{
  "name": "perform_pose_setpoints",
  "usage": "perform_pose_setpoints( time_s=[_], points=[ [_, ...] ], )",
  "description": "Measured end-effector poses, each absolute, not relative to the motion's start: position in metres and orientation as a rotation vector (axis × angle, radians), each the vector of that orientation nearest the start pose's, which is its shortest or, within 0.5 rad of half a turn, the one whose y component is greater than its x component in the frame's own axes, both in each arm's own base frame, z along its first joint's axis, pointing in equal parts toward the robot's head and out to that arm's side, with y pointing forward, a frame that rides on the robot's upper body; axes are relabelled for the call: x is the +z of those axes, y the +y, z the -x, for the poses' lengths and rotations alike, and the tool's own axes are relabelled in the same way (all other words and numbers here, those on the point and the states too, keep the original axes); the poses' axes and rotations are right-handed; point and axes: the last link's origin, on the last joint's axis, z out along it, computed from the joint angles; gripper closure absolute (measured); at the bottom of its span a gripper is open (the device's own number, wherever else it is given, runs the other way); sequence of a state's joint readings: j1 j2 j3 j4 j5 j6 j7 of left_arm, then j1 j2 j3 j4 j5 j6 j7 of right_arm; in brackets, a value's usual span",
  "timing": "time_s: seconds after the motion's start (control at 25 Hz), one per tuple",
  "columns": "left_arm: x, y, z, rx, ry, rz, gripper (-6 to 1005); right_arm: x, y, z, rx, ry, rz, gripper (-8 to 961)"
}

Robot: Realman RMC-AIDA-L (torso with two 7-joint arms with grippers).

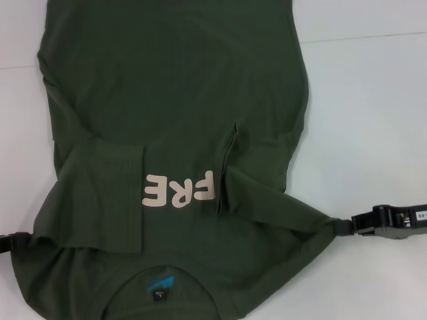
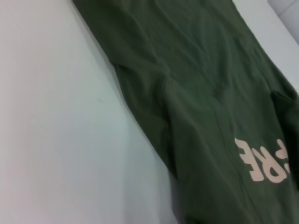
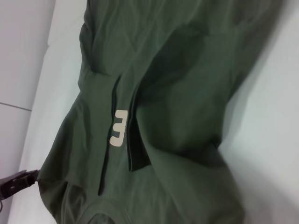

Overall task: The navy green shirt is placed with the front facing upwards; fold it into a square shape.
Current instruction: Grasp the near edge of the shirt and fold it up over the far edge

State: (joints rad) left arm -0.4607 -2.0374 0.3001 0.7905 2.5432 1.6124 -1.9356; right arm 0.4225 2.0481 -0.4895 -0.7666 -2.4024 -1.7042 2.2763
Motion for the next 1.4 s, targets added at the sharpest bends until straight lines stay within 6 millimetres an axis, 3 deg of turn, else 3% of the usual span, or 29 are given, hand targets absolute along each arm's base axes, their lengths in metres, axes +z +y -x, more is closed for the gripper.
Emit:
perform_pose_setpoints(
  time_s=[0.44,0.84,1.4],
  points=[
    [0.071,0.267,0.36,-0.389,-1.618,2.31,973,0.039,0.239,-0.358,0.561,2.034,2.148,925],
    [0.073,0.256,0.367,-0.34,-1.672,2.299,975,0.046,0.211,-0.378,0.636,2.063,2.031,925],
    [0.08,0.241,0.372,-0.335,-1.706,2.284,974,0.049,0.184,-0.391,0.687,2.08,1.986,925]
  ],
)
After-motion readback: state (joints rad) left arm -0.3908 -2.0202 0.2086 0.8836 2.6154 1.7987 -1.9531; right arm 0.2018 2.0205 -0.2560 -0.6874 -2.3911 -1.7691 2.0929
